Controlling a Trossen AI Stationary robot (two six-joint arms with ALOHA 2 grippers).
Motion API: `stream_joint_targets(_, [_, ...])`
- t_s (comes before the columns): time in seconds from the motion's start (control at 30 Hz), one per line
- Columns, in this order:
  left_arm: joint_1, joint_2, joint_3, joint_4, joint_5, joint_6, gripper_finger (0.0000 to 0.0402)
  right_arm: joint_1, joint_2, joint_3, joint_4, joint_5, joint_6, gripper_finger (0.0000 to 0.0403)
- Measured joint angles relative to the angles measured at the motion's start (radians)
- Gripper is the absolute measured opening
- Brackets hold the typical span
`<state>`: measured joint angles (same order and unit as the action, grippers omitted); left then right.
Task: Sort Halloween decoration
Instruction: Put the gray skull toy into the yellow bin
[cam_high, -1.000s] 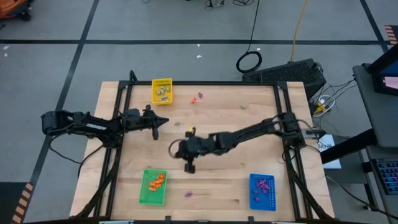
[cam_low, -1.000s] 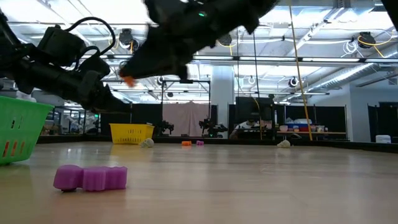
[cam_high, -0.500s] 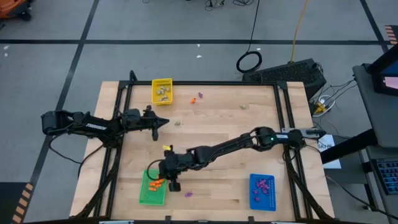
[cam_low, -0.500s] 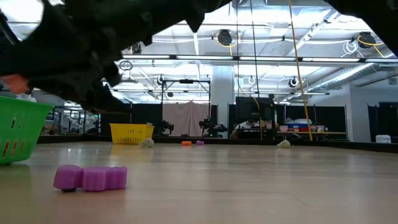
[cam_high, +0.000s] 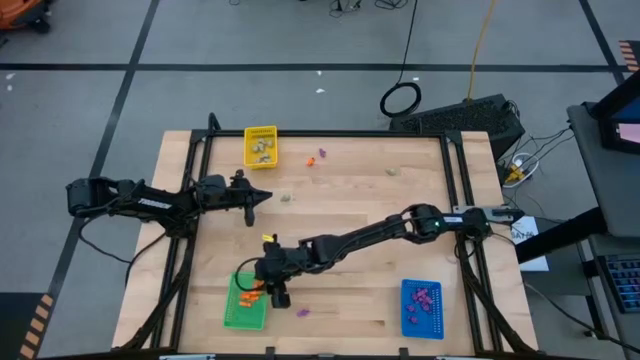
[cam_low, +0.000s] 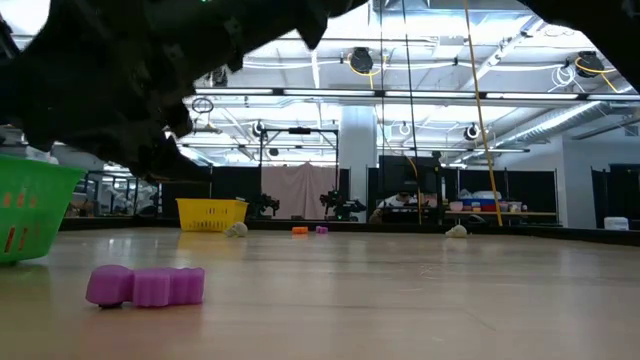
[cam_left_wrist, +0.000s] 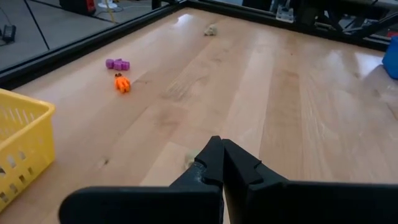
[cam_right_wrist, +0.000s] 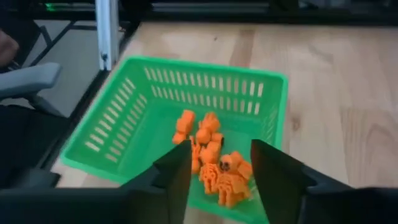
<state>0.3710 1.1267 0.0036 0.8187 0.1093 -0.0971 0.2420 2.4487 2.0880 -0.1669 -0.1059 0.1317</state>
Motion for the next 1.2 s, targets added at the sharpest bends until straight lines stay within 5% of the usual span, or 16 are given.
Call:
stream_joint_targets(0.17, [0.0,0.0,0.0,-0.01,0.001,-0.001,0.0,-0.004,-0.07,0.0,-0.058,0.021,-0.049,0.0158])
stream_joint_targets(0.4, [-0.008,0.0,0.002,-0.03,0.025,-0.002,0.0,-0.008,-0.121,-0.021,-0.134,0.132,-0.178,0.0028])
stream_joint_targets(0.53, [-0.054,0.001,0.046,-0.14,0.018,0.013,0.0,-0.025,-0.12,-0.123,-0.041,0.135,-0.167,0.001])
stream_joint_targets(0.7, [-0.134,0.001,0.11,-0.285,-0.058,0.031,0.0,-0.029,-0.173,-0.325,0.149,0.198,-0.152,0.0002])
stream_joint_targets(0.9, [-0.201,0.026,0.148,-0.338,-0.144,0.026,0.0008,-0.024,-0.456,-0.728,0.379,0.347,-0.144,0.0001])
stream_joint_targets(1.2, [-0.206,0.21,0.266,-0.333,-0.253,0.121,0.0115,-0.029,-0.83,-1.237,0.666,0.477,-0.143,0.0])
